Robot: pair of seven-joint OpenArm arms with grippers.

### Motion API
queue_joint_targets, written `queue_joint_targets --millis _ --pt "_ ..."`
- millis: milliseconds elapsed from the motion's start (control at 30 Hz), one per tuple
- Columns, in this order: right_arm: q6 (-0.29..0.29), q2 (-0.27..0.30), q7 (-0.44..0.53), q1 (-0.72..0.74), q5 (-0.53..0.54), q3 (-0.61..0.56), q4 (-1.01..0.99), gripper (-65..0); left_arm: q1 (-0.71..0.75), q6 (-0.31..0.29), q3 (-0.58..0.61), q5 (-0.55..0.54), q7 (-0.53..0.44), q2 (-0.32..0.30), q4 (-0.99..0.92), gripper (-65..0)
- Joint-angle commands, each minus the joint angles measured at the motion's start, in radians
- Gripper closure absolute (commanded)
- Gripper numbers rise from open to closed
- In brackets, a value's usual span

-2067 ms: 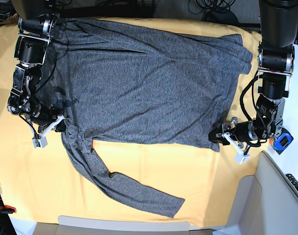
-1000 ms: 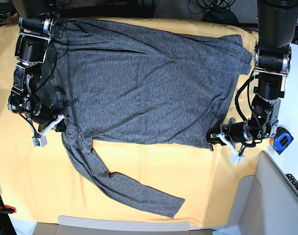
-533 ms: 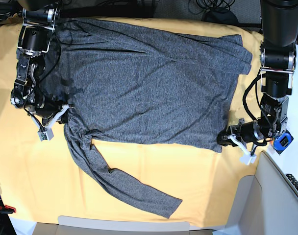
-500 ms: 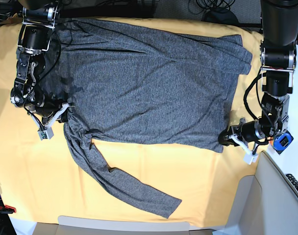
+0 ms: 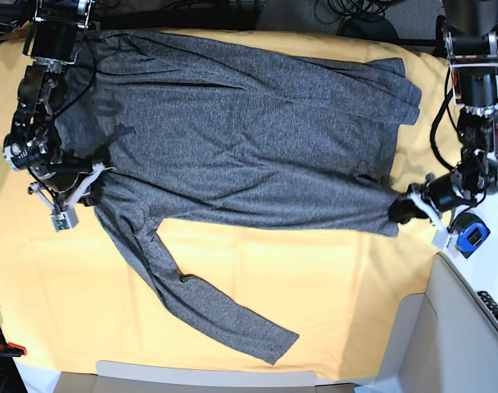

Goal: Fold the T-shirt properly
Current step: 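Lift the hem edge with both grippers and fold it onto the shoulders, then release the fold and move the right gripper to the hanging sleeve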

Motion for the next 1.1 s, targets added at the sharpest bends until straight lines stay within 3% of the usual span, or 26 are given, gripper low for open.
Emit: queue_joint_targets --millis 0,333,833,933,1067 --pt "-0.001 0.016 0.014 0.004 0.005 0.024 0.037 0.0 -0.013 -0.011 -0.038 -0.031 -0.008 -0.024 0.059 0.0" --pt "-0.001 0.013 0.016 -0.099 0.005 0.088 0.144 0.0 0.237 -0.013 -0.244 -0.032 0.078 -0.022 0.378 0.0" --pt "-0.001 -0.007 0.016 -0.237 0.004 0.168 0.176 0.0 0.332 -0.011 -0.250 -0.023 0.076 -0.028 0.396 0.0" --pt "-0.001 -0.020 0.016 -0.250 -0.058 0.168 0.175 0.0 0.332 -0.011 -0.250 -0.023 0.078 -0.030 0.367 0.0" --pt "-0.001 -0.083 0.016 -0.250 -0.199 0.166 0.173 0.0 0.332 -0.011 -0.249 -0.023 0.078 -0.030 0.311 0.0"
